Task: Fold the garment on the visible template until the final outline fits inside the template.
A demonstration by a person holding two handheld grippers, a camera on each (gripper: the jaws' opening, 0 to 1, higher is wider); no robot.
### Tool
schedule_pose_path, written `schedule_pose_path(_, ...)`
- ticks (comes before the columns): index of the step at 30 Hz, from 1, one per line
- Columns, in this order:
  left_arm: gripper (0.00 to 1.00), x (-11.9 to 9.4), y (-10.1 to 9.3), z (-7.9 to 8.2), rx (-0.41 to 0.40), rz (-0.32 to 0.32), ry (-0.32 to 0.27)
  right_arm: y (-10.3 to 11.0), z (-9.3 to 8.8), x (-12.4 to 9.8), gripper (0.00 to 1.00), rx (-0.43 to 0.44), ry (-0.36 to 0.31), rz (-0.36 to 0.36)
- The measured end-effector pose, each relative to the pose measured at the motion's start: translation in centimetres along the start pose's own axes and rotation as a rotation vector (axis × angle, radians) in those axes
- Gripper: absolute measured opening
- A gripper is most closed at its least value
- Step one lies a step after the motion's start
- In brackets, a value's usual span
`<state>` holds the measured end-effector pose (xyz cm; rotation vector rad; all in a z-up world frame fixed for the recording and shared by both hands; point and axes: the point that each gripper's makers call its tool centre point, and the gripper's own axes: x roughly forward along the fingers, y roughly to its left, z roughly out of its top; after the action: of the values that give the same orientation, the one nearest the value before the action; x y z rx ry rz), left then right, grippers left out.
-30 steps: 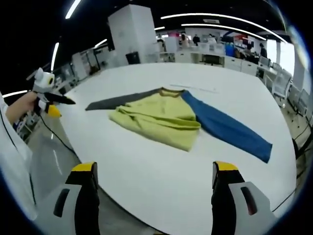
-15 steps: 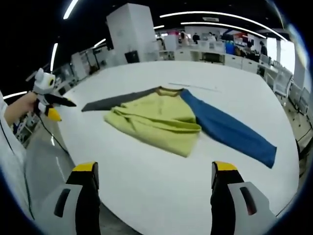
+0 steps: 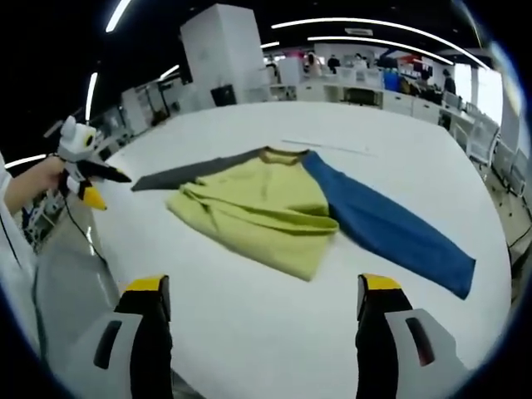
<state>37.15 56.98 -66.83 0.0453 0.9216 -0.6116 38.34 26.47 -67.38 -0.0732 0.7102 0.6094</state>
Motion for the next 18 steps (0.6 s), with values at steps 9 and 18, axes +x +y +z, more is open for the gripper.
schedule_pose_path(9,0.83,1.5,1.8,0.6,-0.021,0.043,-0.024,-0.6,0.4,1.5,0.85,-0.013,0.004,0.009)
schedule_pose_path(18,0.76,3.0,3.0,0.5,-0.008,0.07,-0.011,-2.0,0.8,3.2,0.8,-0.046,0.013,0.003)
